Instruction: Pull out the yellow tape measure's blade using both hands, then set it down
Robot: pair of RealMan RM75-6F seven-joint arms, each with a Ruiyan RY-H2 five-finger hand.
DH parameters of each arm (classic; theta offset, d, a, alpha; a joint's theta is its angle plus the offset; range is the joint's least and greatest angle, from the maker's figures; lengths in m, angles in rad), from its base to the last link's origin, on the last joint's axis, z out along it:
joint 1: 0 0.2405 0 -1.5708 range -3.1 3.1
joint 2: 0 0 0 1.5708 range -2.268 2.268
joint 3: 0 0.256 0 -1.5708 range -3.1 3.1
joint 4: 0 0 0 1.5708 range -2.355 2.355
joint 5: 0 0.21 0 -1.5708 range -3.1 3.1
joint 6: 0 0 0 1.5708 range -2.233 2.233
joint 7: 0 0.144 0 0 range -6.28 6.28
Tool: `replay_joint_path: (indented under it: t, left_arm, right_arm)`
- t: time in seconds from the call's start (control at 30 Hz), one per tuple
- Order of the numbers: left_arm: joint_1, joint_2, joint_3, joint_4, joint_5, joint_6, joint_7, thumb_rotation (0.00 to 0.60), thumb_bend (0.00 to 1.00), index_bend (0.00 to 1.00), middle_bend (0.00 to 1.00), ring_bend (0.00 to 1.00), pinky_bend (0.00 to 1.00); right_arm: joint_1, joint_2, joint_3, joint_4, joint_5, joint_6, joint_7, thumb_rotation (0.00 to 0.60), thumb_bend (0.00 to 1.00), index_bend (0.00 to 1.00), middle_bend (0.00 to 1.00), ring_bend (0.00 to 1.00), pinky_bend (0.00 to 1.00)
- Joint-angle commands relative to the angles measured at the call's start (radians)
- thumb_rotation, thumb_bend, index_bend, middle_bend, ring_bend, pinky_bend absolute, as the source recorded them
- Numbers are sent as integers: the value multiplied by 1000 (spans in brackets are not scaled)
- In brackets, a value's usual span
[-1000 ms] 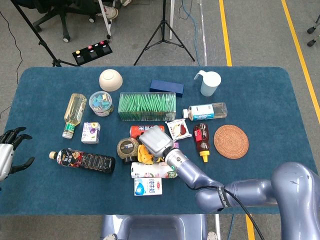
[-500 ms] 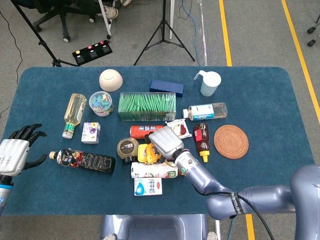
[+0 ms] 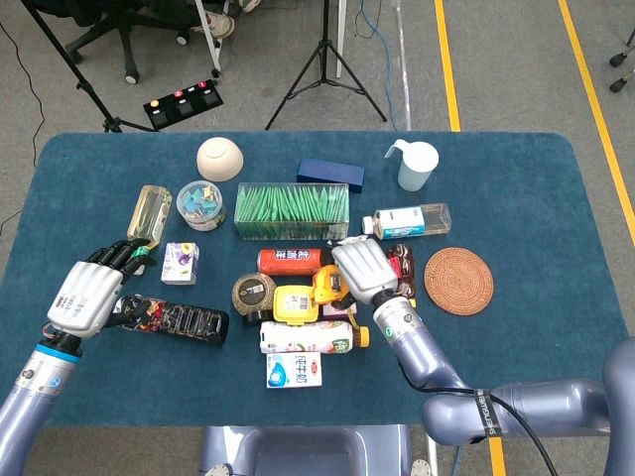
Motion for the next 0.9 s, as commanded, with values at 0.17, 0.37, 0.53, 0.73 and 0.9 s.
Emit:
replay_joint_path:
  t: [0.17, 0.37, 0.53, 0.73, 0.9]
  left_arm:
    - [-58, -45, -39, -74, -79, -36, 95, 600, 206, 297, 184, 190, 298]
    - [-108, -105, -69, -114, -179, -50, 184, 600, 205, 296, 184, 208, 323]
    - [-142, -148, -81, -133, -253, -50, 249, 600, 205, 297, 186, 224, 351]
    - [-176, -208, -91, -137, -316, -24, 319, 600, 202, 297, 213, 258, 406]
    - [-198, -253, -95, -131, -354, -3, 357, 600, 200, 297, 228, 280, 435]
  right_arm:
    - [-38, -6, 14, -16, 18, 68, -11, 600, 247, 671, 623, 738, 727]
    - [-58, -17, 29, -17, 40, 108, -32, 600, 274, 684, 642, 768, 757]
    - [-65, -28, 48, -16, 72, 126, -52, 600, 277, 683, 644, 771, 767]
    - [-75, -44, 74, -15, 88, 147, -59, 600, 283, 683, 644, 775, 772]
    - [-79, -62, 90, -3, 107, 154, -72, 600, 287, 684, 644, 781, 776]
